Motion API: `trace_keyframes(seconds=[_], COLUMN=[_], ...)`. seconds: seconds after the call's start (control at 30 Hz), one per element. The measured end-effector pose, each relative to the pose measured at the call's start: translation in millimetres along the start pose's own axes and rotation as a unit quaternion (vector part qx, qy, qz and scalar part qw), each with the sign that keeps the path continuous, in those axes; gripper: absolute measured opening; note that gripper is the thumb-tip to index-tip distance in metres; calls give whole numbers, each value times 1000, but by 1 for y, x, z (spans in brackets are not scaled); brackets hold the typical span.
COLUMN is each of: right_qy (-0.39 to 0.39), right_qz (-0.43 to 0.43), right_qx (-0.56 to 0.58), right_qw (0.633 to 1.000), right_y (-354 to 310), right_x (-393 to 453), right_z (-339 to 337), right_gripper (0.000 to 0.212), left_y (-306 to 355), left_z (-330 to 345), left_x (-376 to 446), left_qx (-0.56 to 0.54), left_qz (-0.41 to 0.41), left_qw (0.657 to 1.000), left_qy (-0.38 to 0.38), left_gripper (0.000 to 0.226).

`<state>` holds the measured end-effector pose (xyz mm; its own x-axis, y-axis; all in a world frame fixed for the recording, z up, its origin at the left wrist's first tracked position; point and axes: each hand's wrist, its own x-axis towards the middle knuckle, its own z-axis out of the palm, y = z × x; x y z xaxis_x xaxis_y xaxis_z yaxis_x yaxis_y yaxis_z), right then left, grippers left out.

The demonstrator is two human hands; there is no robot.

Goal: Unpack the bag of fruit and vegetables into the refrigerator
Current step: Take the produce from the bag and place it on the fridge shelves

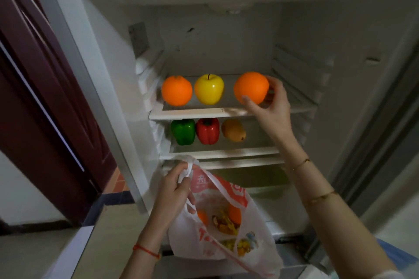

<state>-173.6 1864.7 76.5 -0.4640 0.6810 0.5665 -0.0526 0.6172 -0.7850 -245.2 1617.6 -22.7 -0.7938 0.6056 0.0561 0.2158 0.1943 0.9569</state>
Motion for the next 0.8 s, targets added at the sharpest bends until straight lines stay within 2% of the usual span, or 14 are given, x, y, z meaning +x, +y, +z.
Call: trace_keyframes(seconds=[0.1,0.3,0.5,0.8], right_qy=[-13,-58,-57,-39], right_qz=[12,34,45,37], right_qx=[-65,-114,-98,-87], right_qw=[998,991,993,995], right_y=[3,7,3,5], right_x=[22,35,32,22], right_z=[7,19,16,6], right_gripper=[74,78,88,89], left_y=[1,-2,-1,-2], left_z=[1,-1,0,2], left_x=[0,2,-1,-4], left_qx=[2,-2,-8,0], left_qz=[4,-2,4,6], left_qw=[1000,1000,1000,1000], left_qy=[1,3,-1,1], left_gripper=[32,33,36,35])
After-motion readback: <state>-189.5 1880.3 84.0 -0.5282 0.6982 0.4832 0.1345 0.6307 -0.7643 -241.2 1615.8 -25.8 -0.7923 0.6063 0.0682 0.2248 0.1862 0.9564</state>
